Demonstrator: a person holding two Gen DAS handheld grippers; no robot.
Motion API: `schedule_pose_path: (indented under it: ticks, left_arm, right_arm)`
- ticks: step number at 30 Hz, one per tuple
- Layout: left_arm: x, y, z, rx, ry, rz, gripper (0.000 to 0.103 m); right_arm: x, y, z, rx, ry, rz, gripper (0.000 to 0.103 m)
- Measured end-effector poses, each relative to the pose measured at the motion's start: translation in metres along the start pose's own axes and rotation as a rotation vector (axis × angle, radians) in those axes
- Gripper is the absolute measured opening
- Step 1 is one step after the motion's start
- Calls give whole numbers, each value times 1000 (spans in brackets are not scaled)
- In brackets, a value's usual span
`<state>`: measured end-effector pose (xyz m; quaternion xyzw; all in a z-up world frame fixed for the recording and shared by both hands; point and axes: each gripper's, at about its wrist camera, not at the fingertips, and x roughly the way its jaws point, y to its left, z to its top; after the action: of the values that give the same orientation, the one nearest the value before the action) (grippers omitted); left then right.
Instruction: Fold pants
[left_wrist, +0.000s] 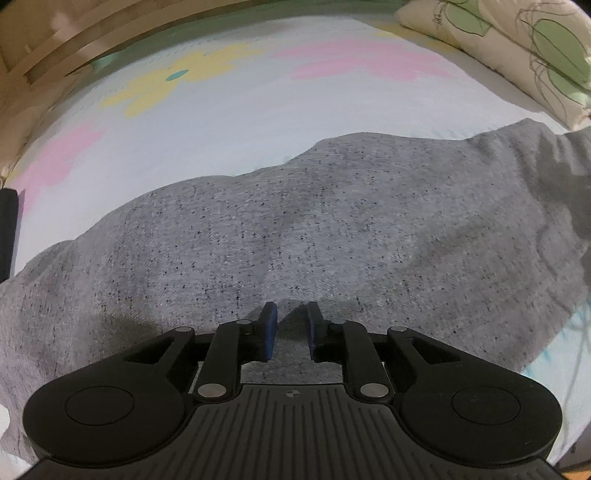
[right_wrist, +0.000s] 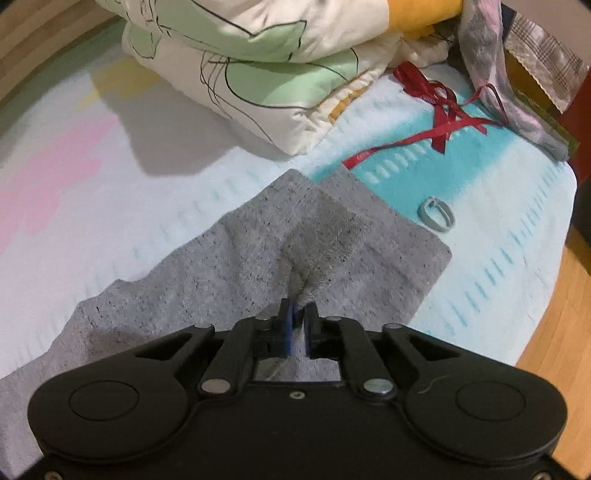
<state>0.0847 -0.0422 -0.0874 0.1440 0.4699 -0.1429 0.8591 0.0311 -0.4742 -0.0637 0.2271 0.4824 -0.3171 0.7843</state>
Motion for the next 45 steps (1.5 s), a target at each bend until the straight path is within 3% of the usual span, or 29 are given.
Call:
schedule_pose_path:
  ticks: [2,3,4,7,18,20,24,25,28,32,34,36,41,42,45]
  left_arm:
    - [-1,-2,-1,13,-2,-1,18]
    - [3,1,4,16,-2,0,19]
    - [4,1,5,17,-2,0,19]
    - [8,1,8,14,0,-4,19]
    - [7,6,9,-9,19,-43,19]
    - [7,6,9,-3,18,-40,20]
    - [7,6,10,-5,20,-41,20]
    - [6,7,9,-7,20,-40,20]
    - [6,8,9,-6,18,-39,20]
    - [6,7,8,-2,18,-40,20]
    - [6,7,8,1,17,-42,20]
    - [6,7,8,3,19,-46,21]
    - [7,9,10,-1,28,-57,21]
    - [7,10,10,-6,31,-62,21]
    - [8,14,12,-21,41,-78,21]
  right_arm:
    - [3,-1,4,17,23,14,37]
    - [5,-6,7,38,40,30,52]
    - [9,-12,11,70,50,39,61]
    - [11,-26,13,176,50,65,60]
    - [29,-45,9,248,147,64,59]
    - [36,-48,9,270,158,75,56]
    - [38,-43,11,253,137,75,16]
    - [35,-40,12,241,125,64,11]
    - [8,-28,15,166,27,91,9]
    - [-62,-21,13,82,-181,196,9]
    - [-78,-24,12,60,-231,213,8]
    - [-69,-30,13,51,-174,142,8]
    - [17,-51,7,76,161,-37,7]
    - [24,-51,4,66,175,-57,2]
    - [28,-45,5,-14,120,-178,3]
